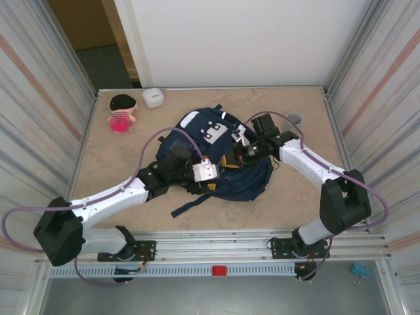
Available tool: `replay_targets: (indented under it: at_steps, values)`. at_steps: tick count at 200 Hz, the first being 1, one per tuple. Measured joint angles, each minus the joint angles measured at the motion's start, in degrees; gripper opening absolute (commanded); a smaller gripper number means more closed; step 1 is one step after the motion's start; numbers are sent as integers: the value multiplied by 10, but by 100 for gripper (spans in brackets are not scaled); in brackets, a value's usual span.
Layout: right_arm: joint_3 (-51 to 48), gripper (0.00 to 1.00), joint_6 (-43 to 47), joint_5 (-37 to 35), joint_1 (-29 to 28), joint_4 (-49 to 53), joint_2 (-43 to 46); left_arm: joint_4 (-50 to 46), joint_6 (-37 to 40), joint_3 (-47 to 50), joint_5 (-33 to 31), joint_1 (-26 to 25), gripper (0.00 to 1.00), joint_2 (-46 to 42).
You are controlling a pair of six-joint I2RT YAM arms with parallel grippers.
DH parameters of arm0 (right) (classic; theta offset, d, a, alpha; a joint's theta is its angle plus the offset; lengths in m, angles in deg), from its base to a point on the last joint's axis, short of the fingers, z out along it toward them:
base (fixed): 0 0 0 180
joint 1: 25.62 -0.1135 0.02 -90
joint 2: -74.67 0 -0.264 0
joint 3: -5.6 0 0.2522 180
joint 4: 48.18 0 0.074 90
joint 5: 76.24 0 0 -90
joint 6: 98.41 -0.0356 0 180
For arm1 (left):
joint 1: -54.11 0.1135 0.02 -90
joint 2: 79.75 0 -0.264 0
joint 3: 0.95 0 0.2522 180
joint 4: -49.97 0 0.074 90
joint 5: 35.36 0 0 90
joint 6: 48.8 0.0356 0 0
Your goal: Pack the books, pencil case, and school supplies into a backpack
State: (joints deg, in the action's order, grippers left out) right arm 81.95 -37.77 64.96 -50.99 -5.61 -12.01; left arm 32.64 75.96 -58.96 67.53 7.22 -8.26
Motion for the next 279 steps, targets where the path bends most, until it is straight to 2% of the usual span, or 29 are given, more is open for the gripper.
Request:
replay_targets:
  at_steps: [56, 109, 156, 213, 228, 241, 279]
  values:
    - [-1, 0, -30, 0, 0, -20, 0, 24, 12, 1, 15, 0, 83, 15]
    - [-14, 0, -45, 1, 0, -41, 3, 58, 23, 1, 25, 4, 81, 49]
    - [-22, 0, -46, 3, 1, -46, 7, 73, 29, 1, 43, 38, 75, 50]
    - [-23, 0, -35, 12, 7, -35, 9, 50, 56, -2, 119, 87, 73, 47]
    - [-23, 0, -30, 12, 7, -32, 9, 47, 62, -14, 138, 87, 69, 63]
    - [-23, 0, -29, 12, 7, -30, 9, 48, 66, -23, 151, 86, 62, 80]
    - [-23, 2, -20, 11, 7, -23, 9, 64, 61, -26, 167, 87, 29, 110]
